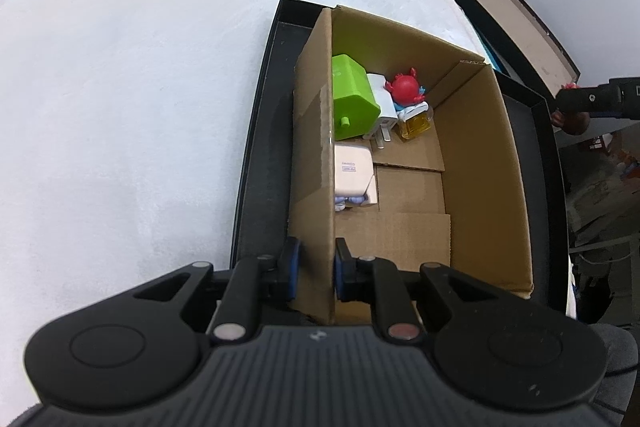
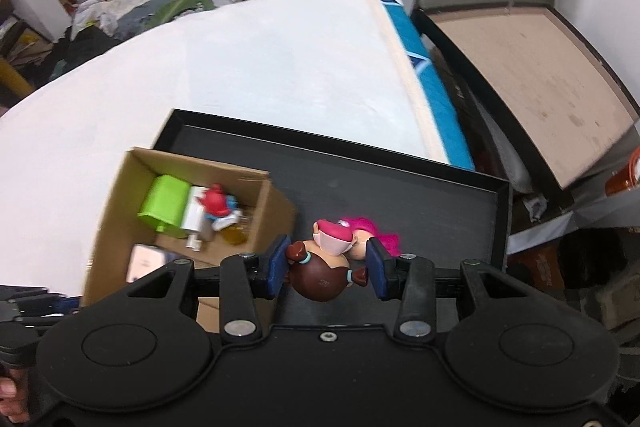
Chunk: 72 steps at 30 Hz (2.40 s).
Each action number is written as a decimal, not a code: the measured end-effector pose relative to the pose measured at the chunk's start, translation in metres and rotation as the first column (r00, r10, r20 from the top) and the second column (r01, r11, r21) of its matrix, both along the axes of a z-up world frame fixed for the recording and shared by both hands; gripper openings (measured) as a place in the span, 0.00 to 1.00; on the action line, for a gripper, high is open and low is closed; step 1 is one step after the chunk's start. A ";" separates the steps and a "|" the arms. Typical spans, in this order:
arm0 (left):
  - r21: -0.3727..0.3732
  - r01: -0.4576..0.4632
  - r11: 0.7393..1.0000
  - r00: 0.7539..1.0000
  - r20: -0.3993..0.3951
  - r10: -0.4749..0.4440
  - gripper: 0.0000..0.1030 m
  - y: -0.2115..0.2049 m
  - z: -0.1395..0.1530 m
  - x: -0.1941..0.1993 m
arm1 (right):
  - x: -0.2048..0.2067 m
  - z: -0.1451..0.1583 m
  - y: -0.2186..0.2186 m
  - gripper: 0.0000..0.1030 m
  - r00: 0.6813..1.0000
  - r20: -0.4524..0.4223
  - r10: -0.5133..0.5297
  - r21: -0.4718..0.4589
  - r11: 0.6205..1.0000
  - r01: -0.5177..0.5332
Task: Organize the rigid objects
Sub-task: 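Carry the brown figure into the box and open the right gripper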
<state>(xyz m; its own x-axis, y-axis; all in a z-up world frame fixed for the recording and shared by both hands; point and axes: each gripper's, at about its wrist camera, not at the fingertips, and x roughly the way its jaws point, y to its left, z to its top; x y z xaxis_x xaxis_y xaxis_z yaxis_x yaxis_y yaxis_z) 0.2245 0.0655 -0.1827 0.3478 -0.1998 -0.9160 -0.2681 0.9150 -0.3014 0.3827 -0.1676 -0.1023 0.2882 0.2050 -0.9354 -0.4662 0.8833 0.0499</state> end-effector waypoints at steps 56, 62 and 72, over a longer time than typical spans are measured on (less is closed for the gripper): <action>-0.058 0.023 0.998 0.999 0.032 -0.021 0.16 0.009 -0.004 -0.003 | -0.045 -0.076 0.115 0.44 0.982 -0.184 0.046 -0.049 0.997 -0.056; -0.051 0.020 0.999 0.999 0.030 -0.018 0.16 0.008 -0.004 -0.003 | -0.047 -0.062 0.106 0.44 0.983 -0.176 0.054 -0.013 0.998 -0.057; -0.032 0.015 0.999 1.000 0.028 -0.014 0.15 0.004 -0.003 -0.003 | -0.053 -0.032 0.087 0.48 0.985 -0.154 0.073 0.054 0.996 -0.066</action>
<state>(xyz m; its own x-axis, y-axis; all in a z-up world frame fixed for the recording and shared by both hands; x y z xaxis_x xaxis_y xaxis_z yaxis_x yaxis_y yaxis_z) 0.2211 0.0700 -0.1854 0.3695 -0.2345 -0.8991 -0.2460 0.9084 -0.3381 0.3296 -0.0806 -0.1344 0.1233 0.2654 -0.9562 -0.5097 0.8437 0.1685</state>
